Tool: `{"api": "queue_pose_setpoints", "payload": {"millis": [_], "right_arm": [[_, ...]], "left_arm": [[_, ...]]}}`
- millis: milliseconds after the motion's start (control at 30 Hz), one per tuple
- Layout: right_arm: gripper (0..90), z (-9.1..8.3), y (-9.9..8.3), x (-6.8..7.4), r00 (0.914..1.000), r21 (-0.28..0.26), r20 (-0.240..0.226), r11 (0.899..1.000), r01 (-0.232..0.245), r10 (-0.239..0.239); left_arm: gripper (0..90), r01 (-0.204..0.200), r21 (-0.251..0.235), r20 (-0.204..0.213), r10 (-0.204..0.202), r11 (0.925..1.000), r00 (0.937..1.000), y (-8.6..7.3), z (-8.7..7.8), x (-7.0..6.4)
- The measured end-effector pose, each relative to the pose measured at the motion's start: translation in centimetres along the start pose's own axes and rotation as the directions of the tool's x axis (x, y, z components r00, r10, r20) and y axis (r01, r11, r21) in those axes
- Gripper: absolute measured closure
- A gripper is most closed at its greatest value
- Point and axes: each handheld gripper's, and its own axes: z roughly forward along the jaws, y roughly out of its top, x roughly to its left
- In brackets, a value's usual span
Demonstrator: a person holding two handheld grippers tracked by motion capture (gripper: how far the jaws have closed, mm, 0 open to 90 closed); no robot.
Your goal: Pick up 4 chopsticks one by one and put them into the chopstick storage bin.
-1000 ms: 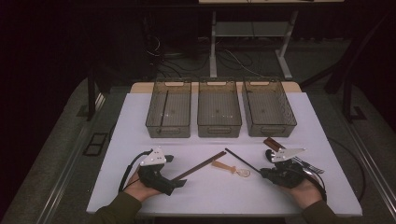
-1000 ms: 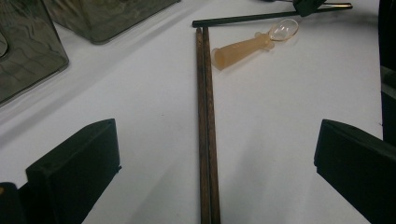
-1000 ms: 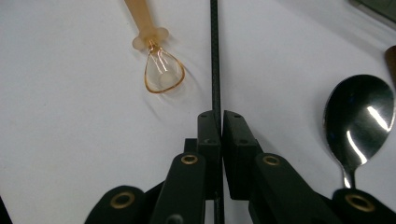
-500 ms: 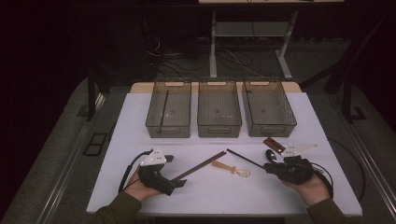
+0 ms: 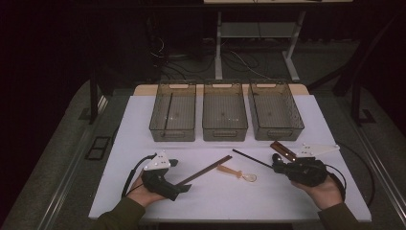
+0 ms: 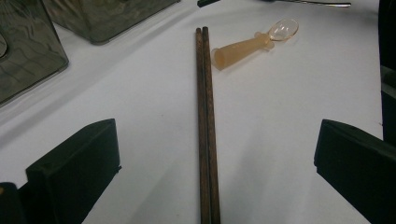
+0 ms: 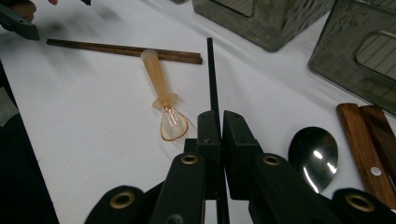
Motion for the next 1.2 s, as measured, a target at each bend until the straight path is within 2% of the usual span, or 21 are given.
{"api": "queue_pose_setpoints", "payload": {"millis": [800,1200], "right_arm": [[85.6,0.1,2.9,-0.4,0.9996,-0.080,-0.027,0.997,0.002,-0.004],[85.6,1.4,5.2,-0.1,0.9990,-0.116,-0.043,0.993,0.008,-0.013]], "left_arm": [[0.0,0.006,0.003,0.000,-0.006,1.0000,1.0000,-0.1,0.1,0.1],[0.0,0.019,-0.010,0.001,-0.019,0.9998,0.9998,-0.1,0.1,0.0]]}}
